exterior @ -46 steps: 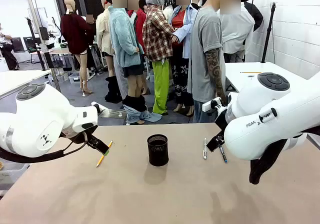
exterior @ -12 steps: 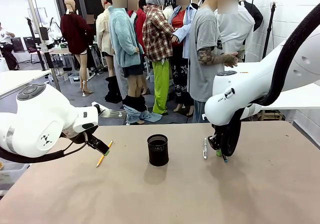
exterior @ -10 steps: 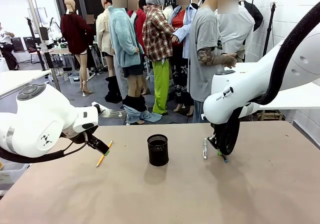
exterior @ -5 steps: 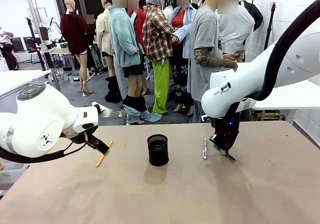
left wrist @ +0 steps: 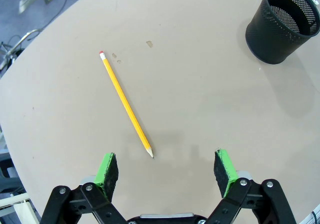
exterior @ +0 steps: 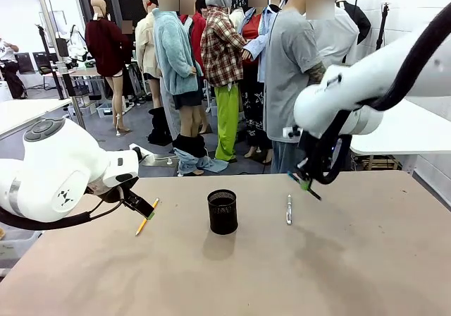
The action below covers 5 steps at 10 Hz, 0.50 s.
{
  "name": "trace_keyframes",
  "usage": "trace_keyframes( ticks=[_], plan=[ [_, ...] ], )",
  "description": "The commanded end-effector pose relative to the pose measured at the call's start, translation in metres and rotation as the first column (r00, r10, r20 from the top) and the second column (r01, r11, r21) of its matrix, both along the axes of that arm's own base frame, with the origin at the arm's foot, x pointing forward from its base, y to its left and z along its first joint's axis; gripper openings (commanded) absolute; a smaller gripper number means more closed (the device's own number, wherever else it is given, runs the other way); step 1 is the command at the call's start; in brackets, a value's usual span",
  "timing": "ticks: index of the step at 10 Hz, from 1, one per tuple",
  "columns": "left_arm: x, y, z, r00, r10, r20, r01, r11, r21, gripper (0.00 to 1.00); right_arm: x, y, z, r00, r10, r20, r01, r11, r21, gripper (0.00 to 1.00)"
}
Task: Place the pens into the pen holder.
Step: Pick up a writing instrument from the table and place it into the Pen holder.
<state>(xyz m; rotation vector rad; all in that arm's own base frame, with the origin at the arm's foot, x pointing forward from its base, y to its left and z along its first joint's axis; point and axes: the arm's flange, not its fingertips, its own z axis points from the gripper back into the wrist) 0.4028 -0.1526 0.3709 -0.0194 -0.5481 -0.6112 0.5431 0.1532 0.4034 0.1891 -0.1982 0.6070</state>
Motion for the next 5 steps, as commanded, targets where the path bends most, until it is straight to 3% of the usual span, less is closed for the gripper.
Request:
trace_keyframes(
  ticks=[1, 3, 4, 5],
  plan=[
    [0.000, 0.002, 0.000, 1.000, 0.003, 0.000, -0.003, 1.000, -0.003, 1.00, -0.034, -0.012, 0.016, 0.990, 0.128, 0.063, -0.139, 0.964, 0.229, 0.00],
    [0.000, 0.002, 0.000, 1.000, 0.003, 0.000, -0.003, 1.000, -0.003, 1.00, -0.045, 0.000, 0.029, 0.958, 0.238, 0.162, -0.285, 0.854, 0.436, 0.00],
    [0.000, 0.002, 0.000, 1.000, 0.003, 0.000, -0.003, 1.000, -0.003, 1.00, -0.045, 0.006, 0.032, 0.929, 0.284, 0.237, -0.370, 0.746, 0.554, 0.00],
    [0.000, 0.002, 0.000, 1.000, 0.003, 0.000, -0.003, 1.000, -0.003, 1.00, -0.045, 0.012, 0.033, 0.916, 0.304, 0.261, -0.400, 0.687, 0.607, 0.00]
  ],
)
